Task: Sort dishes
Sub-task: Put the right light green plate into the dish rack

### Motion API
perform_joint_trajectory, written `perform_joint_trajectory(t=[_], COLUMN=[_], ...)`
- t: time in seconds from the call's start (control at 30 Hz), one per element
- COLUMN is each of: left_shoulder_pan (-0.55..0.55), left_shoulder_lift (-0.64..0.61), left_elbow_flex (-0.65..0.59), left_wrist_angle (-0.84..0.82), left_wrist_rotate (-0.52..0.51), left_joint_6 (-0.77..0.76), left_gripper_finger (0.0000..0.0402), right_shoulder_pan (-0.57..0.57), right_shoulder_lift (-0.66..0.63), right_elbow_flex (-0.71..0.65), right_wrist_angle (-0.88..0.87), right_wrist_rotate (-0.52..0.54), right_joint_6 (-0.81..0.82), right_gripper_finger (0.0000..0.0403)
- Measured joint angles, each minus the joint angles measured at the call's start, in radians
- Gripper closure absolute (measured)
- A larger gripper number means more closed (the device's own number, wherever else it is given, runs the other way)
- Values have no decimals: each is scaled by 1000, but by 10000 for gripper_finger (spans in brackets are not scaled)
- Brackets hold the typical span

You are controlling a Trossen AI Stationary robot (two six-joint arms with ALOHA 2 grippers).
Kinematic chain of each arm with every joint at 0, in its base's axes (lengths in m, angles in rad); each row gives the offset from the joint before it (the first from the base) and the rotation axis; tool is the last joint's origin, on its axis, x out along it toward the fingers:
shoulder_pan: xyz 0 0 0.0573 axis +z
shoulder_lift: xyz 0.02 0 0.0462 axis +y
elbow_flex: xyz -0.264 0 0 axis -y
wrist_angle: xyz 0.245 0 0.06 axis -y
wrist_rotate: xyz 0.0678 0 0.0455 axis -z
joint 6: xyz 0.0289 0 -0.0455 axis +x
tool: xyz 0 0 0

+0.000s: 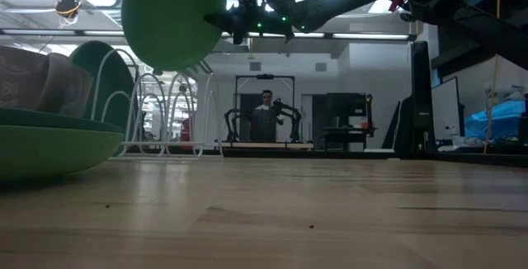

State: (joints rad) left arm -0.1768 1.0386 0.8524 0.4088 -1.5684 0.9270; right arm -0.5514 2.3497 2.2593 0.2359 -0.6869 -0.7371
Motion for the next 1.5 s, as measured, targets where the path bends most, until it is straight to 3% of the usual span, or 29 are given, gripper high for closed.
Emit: perform_joint_trajectory(t=[0.83, 1.23, 1.5], left_shoulder_pan=[-23, -38, -39], left_shoulder_lift=[1, 0, 5], left_elbow_flex=[-1, -30, -51], left_wrist_angle=[-15, -275, -308], left_wrist_rotate=[-16, -20, -20], left_joint_6=[-60, -334, -476], left_gripper_finger=[318, 317, 312], right_shoulder_pan=[16, 18, 19], right_shoulder_lift=[44, 63, 75], right_elbow_flex=[3, 3, 3], right_wrist_angle=[91, 93, -11], right_wrist_rotate=[-5, 4, 6], right_joint_6=[-23, -38, -29], right_gripper_finger=[368, 368, 368])
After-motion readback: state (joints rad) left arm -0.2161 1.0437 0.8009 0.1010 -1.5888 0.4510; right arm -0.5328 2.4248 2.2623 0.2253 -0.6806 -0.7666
